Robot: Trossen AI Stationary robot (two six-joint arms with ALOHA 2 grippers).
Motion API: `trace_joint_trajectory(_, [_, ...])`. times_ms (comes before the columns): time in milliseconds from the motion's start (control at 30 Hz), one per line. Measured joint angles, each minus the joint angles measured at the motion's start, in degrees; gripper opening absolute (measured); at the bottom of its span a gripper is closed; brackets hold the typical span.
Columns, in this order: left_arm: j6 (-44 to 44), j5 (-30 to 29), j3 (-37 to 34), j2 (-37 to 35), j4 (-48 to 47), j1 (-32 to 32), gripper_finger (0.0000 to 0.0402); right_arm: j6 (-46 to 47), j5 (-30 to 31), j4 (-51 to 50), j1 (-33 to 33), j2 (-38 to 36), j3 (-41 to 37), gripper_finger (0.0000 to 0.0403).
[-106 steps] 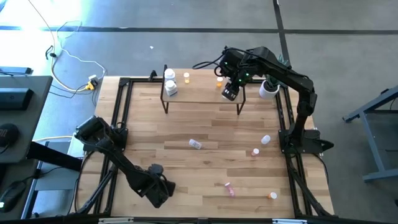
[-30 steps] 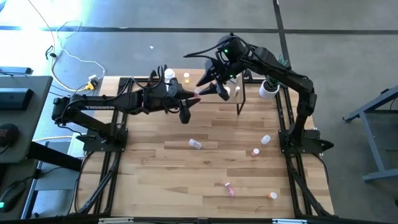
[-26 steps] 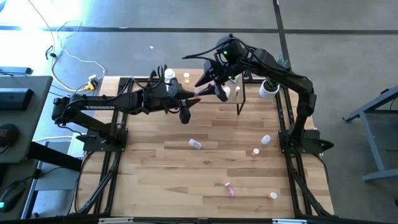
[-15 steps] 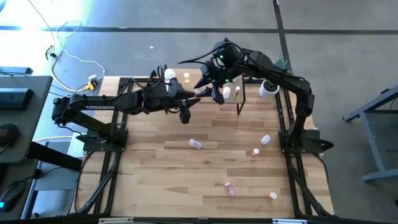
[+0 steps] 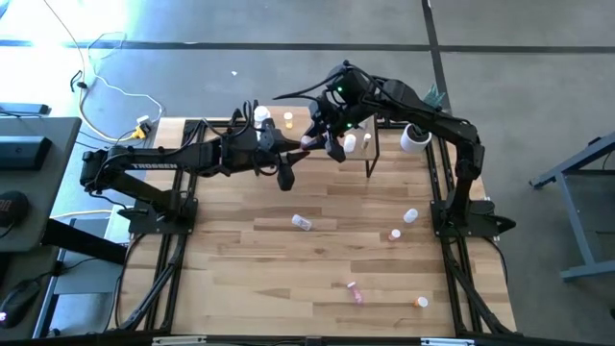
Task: Pick and place medicine bottles onto shelf by color
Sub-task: Put the bottom pink pill bottle on the shelf
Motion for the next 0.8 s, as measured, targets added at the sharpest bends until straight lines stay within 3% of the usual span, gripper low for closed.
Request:
trace_joint_trajectory(133, [0.00,-0.28,0.00,0.00,-0.05,0.00,0.0099,-0.01,-0.08,-0.04,0.00,0.06,0.00,0.0098])
trace_joint_trajectory(500, [0.38,-0.24,0.00,0.00,-0.20,0.00,0.0103,0.00,-0.09,-0.62,0.00,0.07,0.00,0.0099])
trace_joint_trajectory(700, [2.56,-0.24,0.00,0.00,-0.94,0.00,0.0144,0.62,0.14,-1.03,-0.02,0.07,0.00,0.0099])
trace_joint_trajectory(800, [2.54,-0.26,0.00,0.00,-1.47,-0.02,0.0173,0.59,3.15,-1.51,-0.02,0.07,0.00,0.0099])
